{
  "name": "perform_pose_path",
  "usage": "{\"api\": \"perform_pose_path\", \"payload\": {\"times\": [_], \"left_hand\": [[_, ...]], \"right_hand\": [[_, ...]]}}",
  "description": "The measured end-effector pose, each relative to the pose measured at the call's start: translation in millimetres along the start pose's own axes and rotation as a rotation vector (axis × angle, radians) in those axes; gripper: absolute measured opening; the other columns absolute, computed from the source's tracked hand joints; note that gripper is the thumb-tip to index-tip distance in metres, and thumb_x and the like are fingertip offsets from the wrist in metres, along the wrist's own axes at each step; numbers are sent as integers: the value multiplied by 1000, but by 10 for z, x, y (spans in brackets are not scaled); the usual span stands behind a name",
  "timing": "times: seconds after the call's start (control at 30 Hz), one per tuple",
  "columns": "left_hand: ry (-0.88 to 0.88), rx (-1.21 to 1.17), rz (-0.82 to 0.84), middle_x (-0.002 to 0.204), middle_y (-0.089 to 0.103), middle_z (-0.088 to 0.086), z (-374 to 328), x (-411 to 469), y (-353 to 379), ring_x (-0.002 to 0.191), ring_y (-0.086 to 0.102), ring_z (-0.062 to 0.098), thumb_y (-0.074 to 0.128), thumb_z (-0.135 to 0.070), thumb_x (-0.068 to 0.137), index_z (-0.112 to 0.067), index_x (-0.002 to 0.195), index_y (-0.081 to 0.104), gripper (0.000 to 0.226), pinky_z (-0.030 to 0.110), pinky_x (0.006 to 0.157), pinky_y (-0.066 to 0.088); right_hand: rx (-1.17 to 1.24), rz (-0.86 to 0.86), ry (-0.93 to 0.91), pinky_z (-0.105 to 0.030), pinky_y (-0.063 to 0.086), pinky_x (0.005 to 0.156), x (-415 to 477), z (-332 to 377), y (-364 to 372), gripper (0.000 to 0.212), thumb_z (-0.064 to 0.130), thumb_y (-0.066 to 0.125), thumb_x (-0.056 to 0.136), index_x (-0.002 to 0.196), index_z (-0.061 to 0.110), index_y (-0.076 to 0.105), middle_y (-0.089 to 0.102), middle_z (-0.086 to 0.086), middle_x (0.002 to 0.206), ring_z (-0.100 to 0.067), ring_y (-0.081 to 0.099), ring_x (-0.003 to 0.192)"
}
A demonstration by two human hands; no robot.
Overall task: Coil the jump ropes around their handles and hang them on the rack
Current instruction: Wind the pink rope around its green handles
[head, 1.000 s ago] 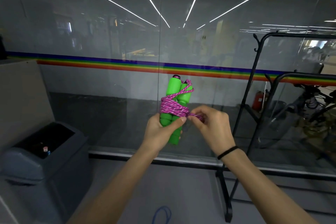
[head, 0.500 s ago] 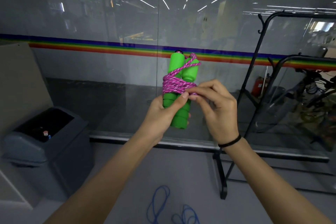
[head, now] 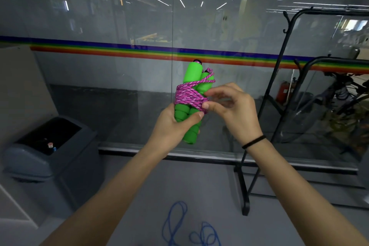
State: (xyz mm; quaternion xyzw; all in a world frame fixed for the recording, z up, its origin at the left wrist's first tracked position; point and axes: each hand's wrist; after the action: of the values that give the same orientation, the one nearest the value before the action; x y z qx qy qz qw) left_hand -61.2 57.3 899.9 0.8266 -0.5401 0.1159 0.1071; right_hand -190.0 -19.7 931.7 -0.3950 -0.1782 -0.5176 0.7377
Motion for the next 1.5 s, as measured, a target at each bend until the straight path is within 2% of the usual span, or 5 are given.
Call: {"api": "perform_pose_path", "payload": {"times": [0.33,0.7,1.0,1.3,1.5], "left_hand": [[3,94,-38,55,65,-4,44,50,-9,53,65,20,72,-13,78,-12,77,64,8,32,52,56],[-96,47,49,59,64,3,55,-11,-41,51,63,19,69,-8,80,1,87,63,14,29,49,54],[-151,63,173,58,66,1,16,-54,-61,51,64,16,67,-8,82,-8,80,64,4,25,48,54],[-111,133,57,61,65,5,12,-16,5,52,64,20,71,-14,79,-3,84,64,14,33,54,56],[-22,252,-152,78,71,15,69,-15,98,70,70,32,69,-51,54,-12,84,60,51,52,65,58]], "right_hand": [[-293,105,-79,-30,54,70,63,39,-54,17,22,77,68,71,9,67,69,-6,77,-19,63,70],[-330,478,-179,-35,53,74,119,-17,-188,14,21,71,77,81,11,62,64,-6,83,-20,61,76],[-338,630,-156,-21,50,68,138,-11,-317,11,21,67,81,77,18,57,65,-1,78,-13,61,72],[-387,436,-152,-13,44,57,145,-10,-271,15,13,67,78,72,14,54,54,8,63,-2,51,56],[-414,207,-101,-16,40,54,110,-33,-121,10,11,64,76,73,10,55,55,0,65,-15,51,58]]}}
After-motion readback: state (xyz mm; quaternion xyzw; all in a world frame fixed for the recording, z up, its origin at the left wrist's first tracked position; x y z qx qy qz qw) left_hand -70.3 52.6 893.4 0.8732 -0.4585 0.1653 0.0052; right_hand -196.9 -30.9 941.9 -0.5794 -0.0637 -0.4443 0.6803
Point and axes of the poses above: each hand's wrist, its own x-axis towards the middle knuckle, its own y-axis out of the palm, z = x × y
